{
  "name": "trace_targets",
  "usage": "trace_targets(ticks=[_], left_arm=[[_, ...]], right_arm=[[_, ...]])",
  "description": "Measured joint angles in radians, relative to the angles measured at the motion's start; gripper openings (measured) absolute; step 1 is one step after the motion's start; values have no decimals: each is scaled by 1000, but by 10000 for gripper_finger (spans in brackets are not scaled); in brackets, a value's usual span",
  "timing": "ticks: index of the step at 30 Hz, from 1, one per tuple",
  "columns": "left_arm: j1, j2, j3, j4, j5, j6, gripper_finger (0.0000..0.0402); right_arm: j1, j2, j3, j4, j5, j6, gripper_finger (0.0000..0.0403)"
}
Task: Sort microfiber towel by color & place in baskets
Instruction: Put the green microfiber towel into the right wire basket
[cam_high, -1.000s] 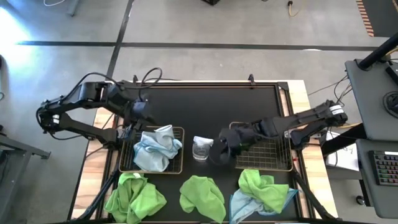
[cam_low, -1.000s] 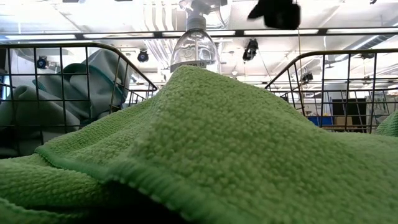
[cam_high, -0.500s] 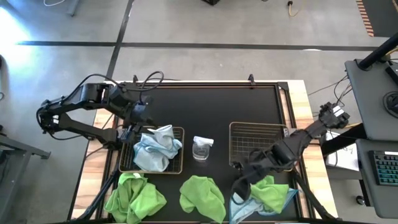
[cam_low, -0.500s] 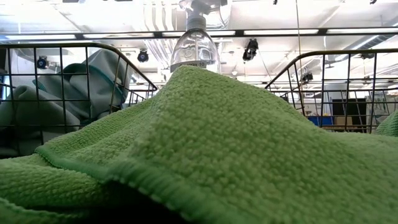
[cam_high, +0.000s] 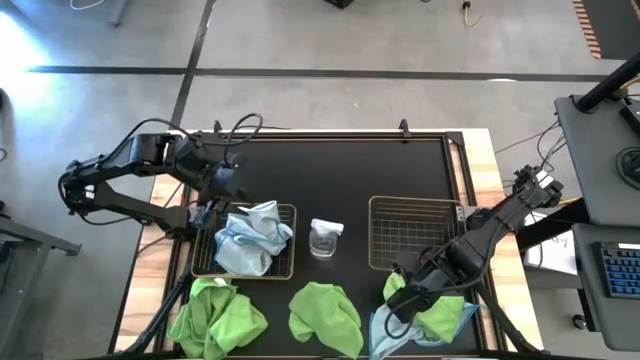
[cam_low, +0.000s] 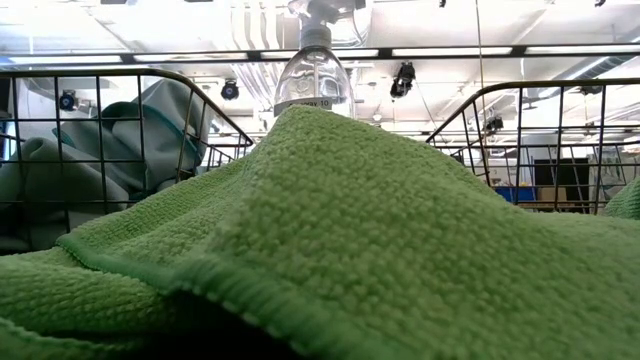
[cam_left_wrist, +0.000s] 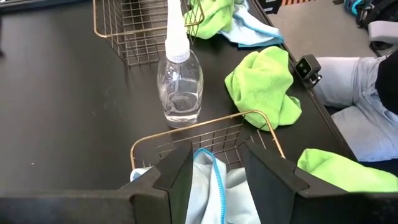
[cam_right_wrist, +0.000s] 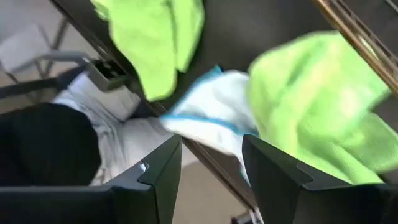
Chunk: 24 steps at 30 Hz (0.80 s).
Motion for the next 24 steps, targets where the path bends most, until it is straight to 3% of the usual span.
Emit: trace_targets(ticks=[11, 16, 24], left_arm=[[0, 0, 0, 3, 0, -3, 127], [0, 0, 0, 4, 0, -3, 127], [0, 0, 0, 9, 0, -3, 127]], right_arm=[[5, 0, -66, -67, -105, 134, 164], [5, 1, -118, -67, -217, 210, 164], [7, 1, -169, -35, -226, 246, 164]])
